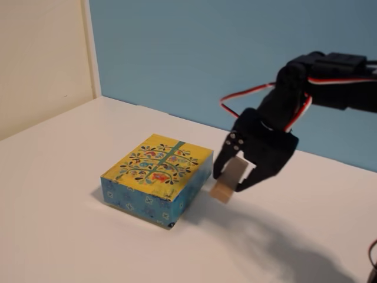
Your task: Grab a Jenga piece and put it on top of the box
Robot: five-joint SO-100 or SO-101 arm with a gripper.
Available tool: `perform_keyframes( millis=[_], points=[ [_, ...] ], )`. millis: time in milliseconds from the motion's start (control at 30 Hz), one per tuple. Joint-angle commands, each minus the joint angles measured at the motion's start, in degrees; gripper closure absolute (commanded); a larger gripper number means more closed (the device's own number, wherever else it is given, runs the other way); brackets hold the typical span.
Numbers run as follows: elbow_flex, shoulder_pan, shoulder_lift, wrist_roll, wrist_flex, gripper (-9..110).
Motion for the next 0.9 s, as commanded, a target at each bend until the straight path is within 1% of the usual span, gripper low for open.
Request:
perform_keyframes(
  millis=[0,467,867],
  points=[
    [-6.33,-2.11,-0.09,0.53,1.14,102],
    [-27.86,-5.36,-12.74,2.11,8.61,102],
    [-38.58,-6.5,-23.73,2.81,9.49,102]
  ],
)
